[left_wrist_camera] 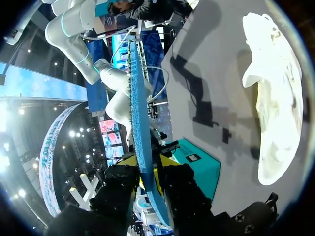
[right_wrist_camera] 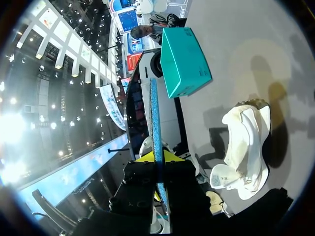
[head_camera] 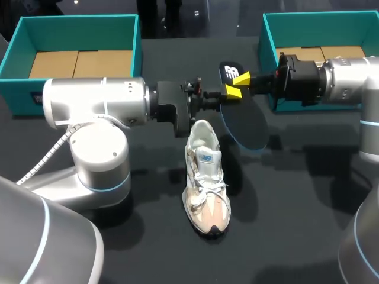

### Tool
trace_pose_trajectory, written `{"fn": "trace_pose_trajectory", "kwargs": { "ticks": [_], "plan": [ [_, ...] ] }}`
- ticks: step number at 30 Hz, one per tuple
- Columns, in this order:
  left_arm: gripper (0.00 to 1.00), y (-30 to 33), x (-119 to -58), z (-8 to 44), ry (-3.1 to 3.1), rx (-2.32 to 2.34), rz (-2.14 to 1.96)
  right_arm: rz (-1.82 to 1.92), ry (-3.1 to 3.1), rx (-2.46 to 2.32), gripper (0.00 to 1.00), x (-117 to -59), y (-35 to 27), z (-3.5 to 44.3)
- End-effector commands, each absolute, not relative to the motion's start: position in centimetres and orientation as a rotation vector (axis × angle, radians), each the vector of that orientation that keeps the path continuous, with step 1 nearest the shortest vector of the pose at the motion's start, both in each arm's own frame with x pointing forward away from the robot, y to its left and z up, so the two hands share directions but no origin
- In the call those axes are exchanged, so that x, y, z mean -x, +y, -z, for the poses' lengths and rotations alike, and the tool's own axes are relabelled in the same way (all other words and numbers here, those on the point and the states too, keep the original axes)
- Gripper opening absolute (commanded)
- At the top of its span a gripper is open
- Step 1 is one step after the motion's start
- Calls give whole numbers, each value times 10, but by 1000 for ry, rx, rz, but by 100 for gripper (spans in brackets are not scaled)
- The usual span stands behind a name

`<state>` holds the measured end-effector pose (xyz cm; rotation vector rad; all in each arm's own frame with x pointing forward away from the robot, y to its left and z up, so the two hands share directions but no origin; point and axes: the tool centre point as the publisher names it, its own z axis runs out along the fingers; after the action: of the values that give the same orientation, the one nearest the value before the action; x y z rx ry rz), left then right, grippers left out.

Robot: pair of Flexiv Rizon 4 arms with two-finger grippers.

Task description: Take the shoe out of the shoebox, open the shoe tongue, remove and reinsert the insole, then place the shoe into the shoebox

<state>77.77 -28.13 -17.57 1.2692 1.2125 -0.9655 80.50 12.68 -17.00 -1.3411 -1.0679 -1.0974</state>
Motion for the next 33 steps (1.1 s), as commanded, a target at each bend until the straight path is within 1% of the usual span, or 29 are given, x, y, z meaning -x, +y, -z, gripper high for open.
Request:
{"fn": "trace_pose_trajectory", "kwargs": {
  "ticks": [1,5,7,8,18,20,21,33],
  "plan": [
    [18,-288,-779,176,1219,-1267,959,1099,-1062,1350,0,-803,128,170],
    [13,-288,-779,177,1219,-1267,957,1096,-1059,1350,0,-804,128,171],
    [7,-289,-779,177,1219,-1267,956,1095,-1058,1350,0,-804,128,171],
    [1,-289,-779,177,1219,-1267,956,1094,-1057,1350,0,-804,128,171],
    [0,-288,-777,176,1212,-1271,959,1106,-1052,1351,0,-805,128,172],
    [0,-286,-776,174,1209,-1269,959,1110,-1052,1349,76,-805,128,171],
    [0,-284,-775,173,1207,-1267,959,1119,-1055,1346,100,-804,127,171],
    [0,-240,-772,165,1267,-1229,968,1171,-1089,1294,100,-787,107,168]
  ]
}}
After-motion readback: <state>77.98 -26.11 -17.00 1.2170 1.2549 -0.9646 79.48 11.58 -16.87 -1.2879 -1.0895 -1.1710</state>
